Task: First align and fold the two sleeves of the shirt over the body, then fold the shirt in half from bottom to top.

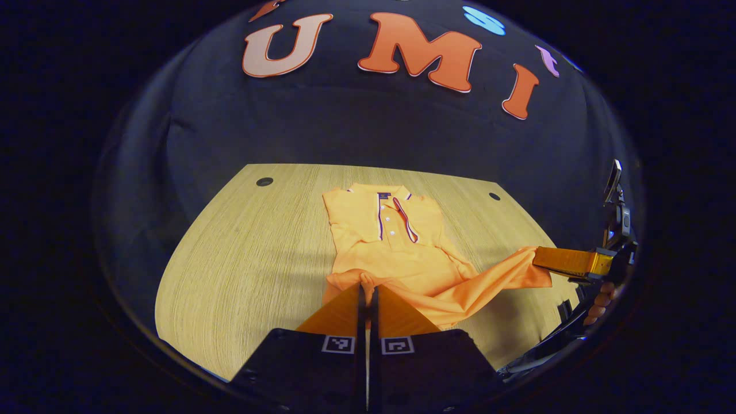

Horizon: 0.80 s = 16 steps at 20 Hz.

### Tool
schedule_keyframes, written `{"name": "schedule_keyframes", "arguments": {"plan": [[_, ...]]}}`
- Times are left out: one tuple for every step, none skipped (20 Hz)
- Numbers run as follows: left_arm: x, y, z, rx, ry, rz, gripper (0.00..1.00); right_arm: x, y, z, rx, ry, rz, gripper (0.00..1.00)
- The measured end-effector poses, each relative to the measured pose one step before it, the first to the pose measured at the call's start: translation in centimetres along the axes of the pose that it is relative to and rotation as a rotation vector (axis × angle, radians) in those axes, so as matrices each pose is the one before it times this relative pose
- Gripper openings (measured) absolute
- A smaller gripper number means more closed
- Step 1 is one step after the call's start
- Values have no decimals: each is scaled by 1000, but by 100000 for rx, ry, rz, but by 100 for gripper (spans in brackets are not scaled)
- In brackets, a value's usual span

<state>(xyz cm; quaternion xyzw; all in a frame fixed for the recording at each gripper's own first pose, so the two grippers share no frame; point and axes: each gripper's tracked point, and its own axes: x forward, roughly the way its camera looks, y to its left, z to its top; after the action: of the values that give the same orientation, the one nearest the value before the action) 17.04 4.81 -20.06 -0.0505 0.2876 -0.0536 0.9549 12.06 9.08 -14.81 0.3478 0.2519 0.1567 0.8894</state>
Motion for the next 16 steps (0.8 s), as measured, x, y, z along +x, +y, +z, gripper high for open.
{"name": "schedule_keyframes", "arguments": {"plan": [[875,345,1283,94,-1213,-185,2,496,11,513,-274,45,-706,0],[745,372,834,-305,-310,68,2,601,-60,818,-592,-830,-528,0],[767,157,856,-561,-318,-883,2,482,140,887,-333,-1338,-406,0],[650,201,998,55,-736,-347,2,583,153,1014,-228,-1258,45,0],[922,393,1086,563,-738,-367,2,830,41,867,-842,-628,-1002,0],[843,244,916,849,-460,-48,2,798,18,947,-1501,-806,-460,0],[981,241,997,650,-657,-591,2,743,62,705,-1808,-811,-1185,0],[856,308,826,636,68,-44,2,780,93,873,-1193,-620,-318,0],[1158,293,915,-13,-359,-521,2,846,50,886,-1208,-625,-839,0],[962,166,759,-158,222,-752,2,1097,-2,759,-1287,-229,-524,0],[1273,258,722,200,160,-775,2,980,19,551,-1445,351,-1099,0],[1089,269,787,554,-142,-120,2,1218,-18,619,-1104,403,-383,0],[1203,303,733,402,36,-512,2,1053,-7,495,-426,579,-829,0],[1077,227,589,-5,-302,-456,2,1287,213,739,71,-51,75,0],[1208,332,658,-1247,265,-1107,2,1070,52,555,-484,137,-742,0],[1111,346,380,-1569,941,-667,2,1092,-1,658,-1095,-101,-505,0]]}}
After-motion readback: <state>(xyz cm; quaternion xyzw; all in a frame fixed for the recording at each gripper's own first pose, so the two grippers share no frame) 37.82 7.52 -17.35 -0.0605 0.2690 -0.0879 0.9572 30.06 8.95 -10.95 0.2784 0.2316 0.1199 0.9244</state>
